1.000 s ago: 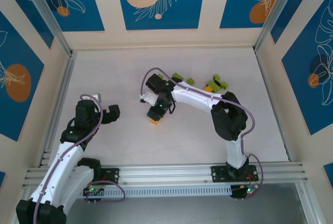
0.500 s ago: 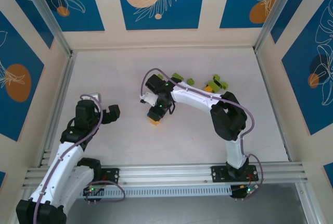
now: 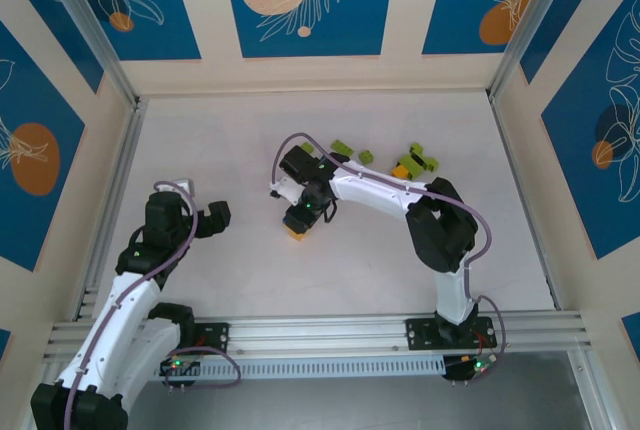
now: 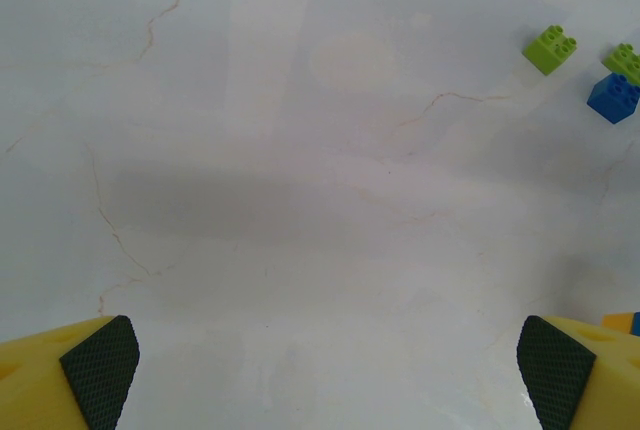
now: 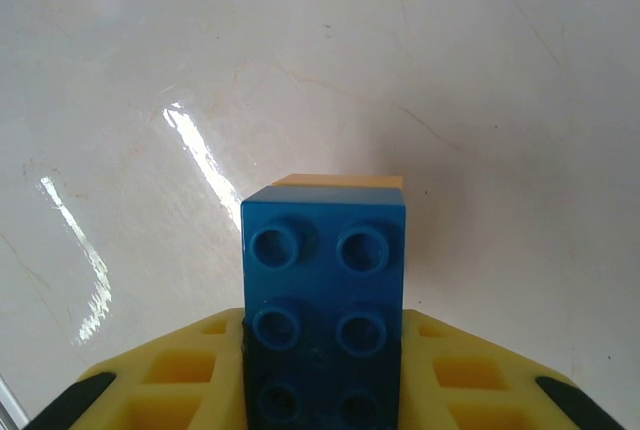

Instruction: Assemble a carrot with lego

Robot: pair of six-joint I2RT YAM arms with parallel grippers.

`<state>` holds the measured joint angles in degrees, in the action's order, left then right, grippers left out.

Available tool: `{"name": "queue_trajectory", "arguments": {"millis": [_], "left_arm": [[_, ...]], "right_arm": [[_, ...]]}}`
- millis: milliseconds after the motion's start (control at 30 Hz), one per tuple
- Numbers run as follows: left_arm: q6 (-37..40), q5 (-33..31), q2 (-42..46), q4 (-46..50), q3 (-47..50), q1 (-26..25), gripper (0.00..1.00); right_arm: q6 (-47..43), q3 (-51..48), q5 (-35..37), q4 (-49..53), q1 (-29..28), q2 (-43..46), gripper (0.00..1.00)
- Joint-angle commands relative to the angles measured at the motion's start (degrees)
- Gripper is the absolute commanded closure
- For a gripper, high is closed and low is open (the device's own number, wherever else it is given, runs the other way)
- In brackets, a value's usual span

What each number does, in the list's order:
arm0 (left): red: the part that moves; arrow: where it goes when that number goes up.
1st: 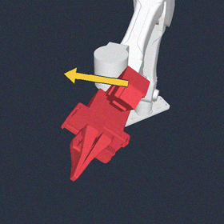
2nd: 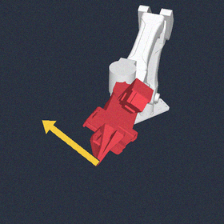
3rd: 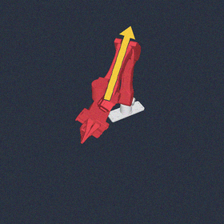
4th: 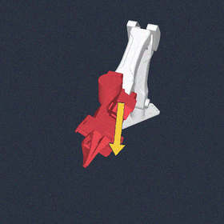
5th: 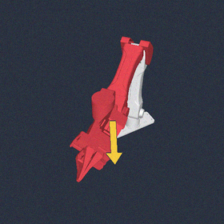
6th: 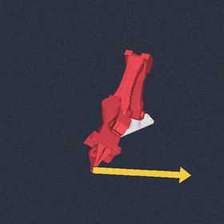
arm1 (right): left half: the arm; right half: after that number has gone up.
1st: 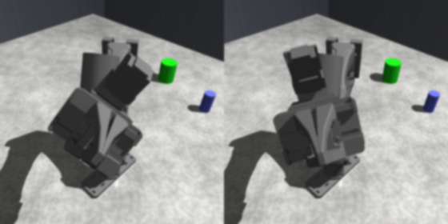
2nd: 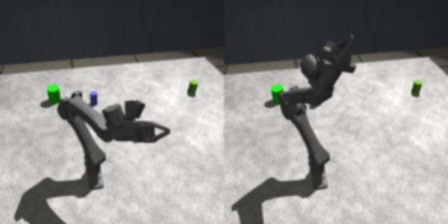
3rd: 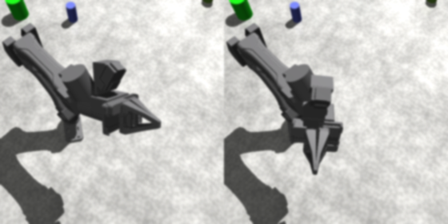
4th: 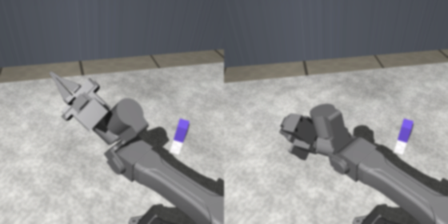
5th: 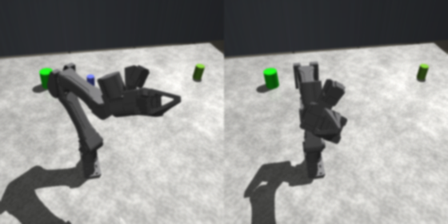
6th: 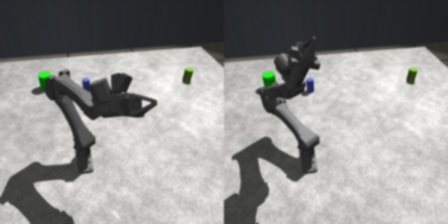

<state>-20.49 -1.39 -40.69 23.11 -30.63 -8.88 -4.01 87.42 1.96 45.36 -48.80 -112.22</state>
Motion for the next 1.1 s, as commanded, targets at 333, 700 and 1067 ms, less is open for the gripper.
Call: {"name": "queue_trajectory", "arguments": {"millis": [333,700,1067], "left_arm": [[0.7,1.5,0.3,-0.7,0.5,1.1,0.0],[0.7,1.7,0.2,-0.8,0.4,1.2,0.0],[0.6,2.0,0.3,-0.9,0.5,1.3,0.0]], "right_arm": [[0.6,-6.1,9.5,7.3,-3.1,-9.9,0.75],[-0.3,-6.1,8.2,7.7,-3.7,-9.6,0.75],[-7.5,-5.5,3.3,8.1,-6.9,-4.9,0.74]]}}
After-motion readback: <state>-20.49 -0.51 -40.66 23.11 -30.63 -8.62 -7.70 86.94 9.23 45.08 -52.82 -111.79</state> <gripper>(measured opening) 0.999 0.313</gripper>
